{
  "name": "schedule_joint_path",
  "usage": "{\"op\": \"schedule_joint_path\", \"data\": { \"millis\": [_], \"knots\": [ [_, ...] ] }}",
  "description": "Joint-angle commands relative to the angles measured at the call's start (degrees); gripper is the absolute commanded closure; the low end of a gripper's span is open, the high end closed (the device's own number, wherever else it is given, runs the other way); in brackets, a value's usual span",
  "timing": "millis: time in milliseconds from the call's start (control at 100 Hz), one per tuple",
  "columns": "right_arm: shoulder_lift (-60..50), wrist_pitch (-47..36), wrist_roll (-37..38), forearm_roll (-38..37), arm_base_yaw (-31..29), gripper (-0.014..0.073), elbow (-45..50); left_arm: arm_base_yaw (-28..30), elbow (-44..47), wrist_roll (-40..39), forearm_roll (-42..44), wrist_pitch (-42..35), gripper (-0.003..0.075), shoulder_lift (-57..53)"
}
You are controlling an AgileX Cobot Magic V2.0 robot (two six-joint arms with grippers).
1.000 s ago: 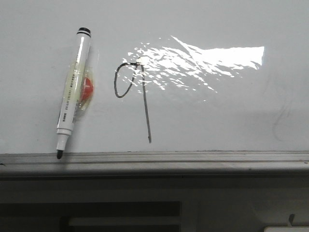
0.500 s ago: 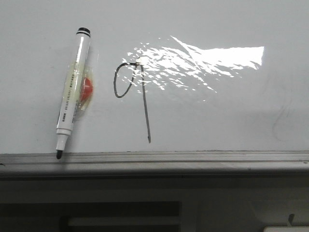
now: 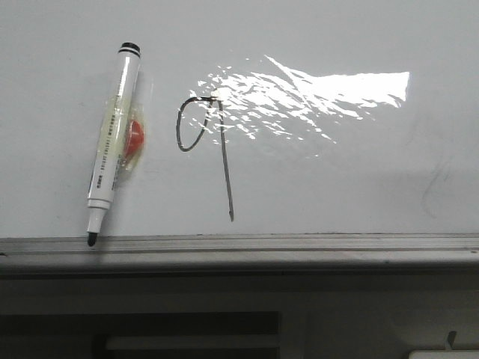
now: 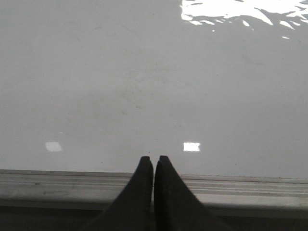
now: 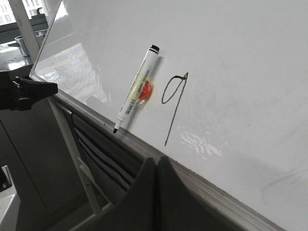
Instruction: Write number 9 on whiteboard
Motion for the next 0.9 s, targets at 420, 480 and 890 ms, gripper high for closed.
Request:
{"op": "schedule_joint_path", "data": {
  "millis": [420,480,890],
  "knots": [
    [0.3,-5.1,-0.1,-0.7,0.0,0.0661,-1.1,0.1,1.2,-0.2,-0.2,-2.9,0.0741,-1.7],
    [0.3,-5.0,-0.1,-2.6,-0.2,0.0661,-0.6,0.1,1.2,-0.2,-0.2,-2.9,0.0741,-1.7],
    [0.6,-17.4,6.9,-13.1,-17.8,0.0661,4.0,0.1,1.2,-0.2,-0.2,-2.9,0.0741,-1.7]
  ]
}}
